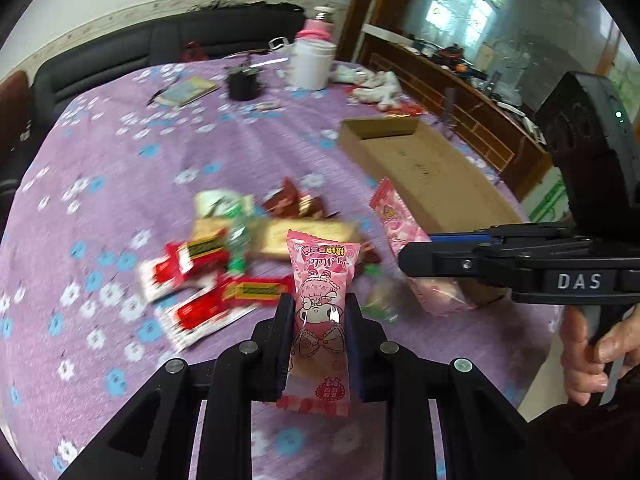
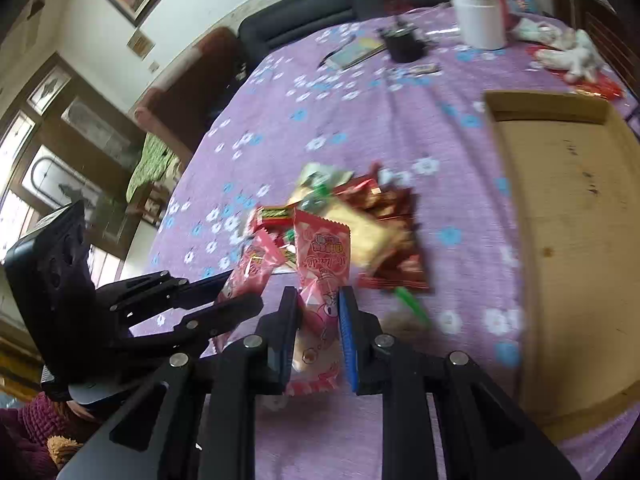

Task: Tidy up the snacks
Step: 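Carry both pink bread bags over the cardboard tray and open both grippers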

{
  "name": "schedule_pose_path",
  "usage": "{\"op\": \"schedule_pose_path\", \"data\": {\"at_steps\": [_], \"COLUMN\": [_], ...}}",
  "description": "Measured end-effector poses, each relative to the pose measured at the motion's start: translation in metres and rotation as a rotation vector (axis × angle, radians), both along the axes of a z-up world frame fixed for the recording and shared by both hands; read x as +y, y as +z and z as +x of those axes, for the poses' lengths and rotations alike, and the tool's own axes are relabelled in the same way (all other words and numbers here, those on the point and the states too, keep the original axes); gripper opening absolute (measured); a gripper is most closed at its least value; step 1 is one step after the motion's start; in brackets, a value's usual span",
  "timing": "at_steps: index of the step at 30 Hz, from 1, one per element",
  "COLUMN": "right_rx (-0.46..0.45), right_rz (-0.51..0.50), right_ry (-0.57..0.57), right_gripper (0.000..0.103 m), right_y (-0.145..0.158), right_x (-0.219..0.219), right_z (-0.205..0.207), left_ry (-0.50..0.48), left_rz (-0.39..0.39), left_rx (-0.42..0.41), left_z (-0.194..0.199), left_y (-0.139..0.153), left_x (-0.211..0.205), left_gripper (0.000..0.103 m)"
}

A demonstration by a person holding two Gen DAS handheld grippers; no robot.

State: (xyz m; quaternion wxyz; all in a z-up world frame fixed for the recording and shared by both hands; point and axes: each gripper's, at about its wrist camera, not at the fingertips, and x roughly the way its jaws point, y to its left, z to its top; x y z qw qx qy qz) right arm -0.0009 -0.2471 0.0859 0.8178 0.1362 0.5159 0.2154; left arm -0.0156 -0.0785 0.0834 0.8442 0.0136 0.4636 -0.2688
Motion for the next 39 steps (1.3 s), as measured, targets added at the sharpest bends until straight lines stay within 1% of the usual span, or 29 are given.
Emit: {"op": "schedule_pose_path", "data": {"at_steps": [6,9,14,16,21,24,32,36,39], "right_rx": [-0.014,-0.025,-0.012,-0.010,0.010,0.016,0.049,0.062,0.070], "right_rz": [0.013,0.023,0.043,0.051,0.059,0.050,0.048,0.021,0.009], "right_ry": [-0.092,-0.136,-0.213,-0.237,-0.249,-0.254,-0.289,-0.310,-0.321], "right_gripper": [0.020,0.020,0.020,0.020,0.020,0.020,0.020,0.020,0.020], "right_y": [0.007,0.010,0.008,0.006,-0.005,-0.010,-0.020,-0.023,-0.027], "right_x": [-0.048,-0.074,-0.119,-0.131,-0.150,-0.159,-0.186,-0.201,-0.212], "right_z": [-0.005,-0.009,-0.009,-0.008,-0.006,-0.005,0.001,0.002,0.003], "left_ry": [-0.066,-0.087,-0.107,-0.112,-0.115,-0.116,-0.148,-0.165,-0.181], "left_rz": [-0.019,-0.019,-0.035,-0.038,-0.037,-0.038,-0.037,-0.041,-0.027], "left_rx": [-0.007,-0.006,-0.012,-0.015,-0.019,-0.014,0.013,0.042,0.053], "left_z": [0.002,0.004,0.006,0.006,0.007,0.010,0.013,0.012,0.010], "left_y": [0.012,0.016,0.025,0.028,0.033,0.032,0.024,0.015,0.005], "left_x": [-0.046,-0.067,-0.098,-0.109,-0.132,-0.142,-0.187,-0.208,-0.223], "left_gripper": [0.024,0.024,0.024,0.024,0.024,0.024,0.024,0.024,0.024]}}
